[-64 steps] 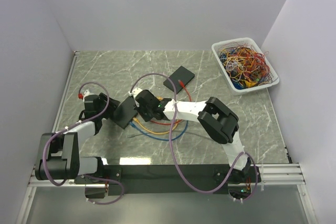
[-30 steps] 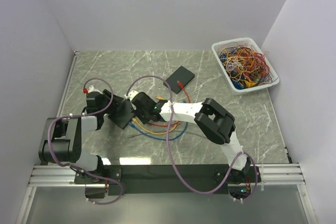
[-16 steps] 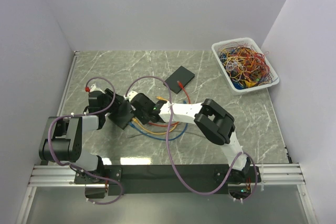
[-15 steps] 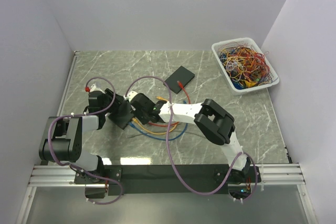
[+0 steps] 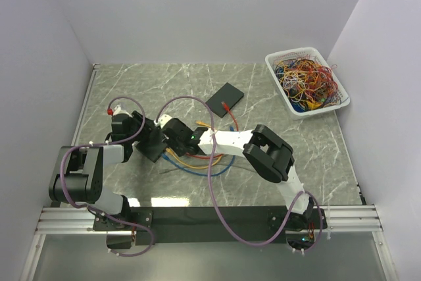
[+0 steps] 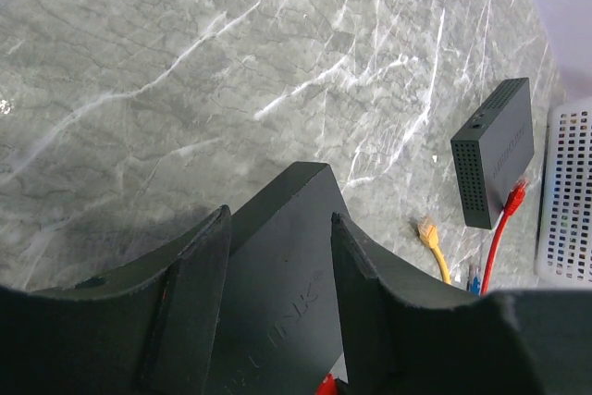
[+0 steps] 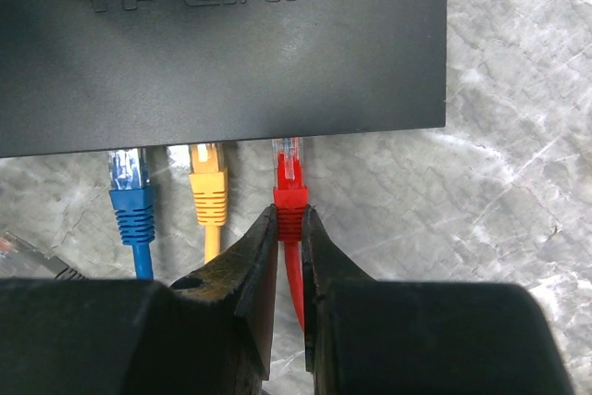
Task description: Insert the plug into the switch port
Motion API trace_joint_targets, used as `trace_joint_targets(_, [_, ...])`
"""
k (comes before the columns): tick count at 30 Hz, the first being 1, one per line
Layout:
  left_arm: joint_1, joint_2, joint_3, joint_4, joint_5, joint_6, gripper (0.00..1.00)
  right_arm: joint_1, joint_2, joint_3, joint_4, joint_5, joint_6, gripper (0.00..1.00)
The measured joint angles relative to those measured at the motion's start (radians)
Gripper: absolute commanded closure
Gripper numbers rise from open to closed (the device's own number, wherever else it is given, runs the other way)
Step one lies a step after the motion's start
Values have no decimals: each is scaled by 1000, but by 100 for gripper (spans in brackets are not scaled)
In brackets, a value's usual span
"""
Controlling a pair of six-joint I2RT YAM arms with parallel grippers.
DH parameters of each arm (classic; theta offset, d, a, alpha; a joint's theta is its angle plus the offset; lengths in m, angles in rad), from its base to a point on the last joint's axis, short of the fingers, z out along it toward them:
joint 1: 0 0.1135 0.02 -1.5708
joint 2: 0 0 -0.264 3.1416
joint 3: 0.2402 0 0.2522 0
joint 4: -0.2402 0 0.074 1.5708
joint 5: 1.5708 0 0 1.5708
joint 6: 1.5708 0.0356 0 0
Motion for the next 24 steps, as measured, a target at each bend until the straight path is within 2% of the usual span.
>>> trace_joint_targets(24, [-32,5,15,-6,-43,1,48,4,-10,1,-1,9,7,100])
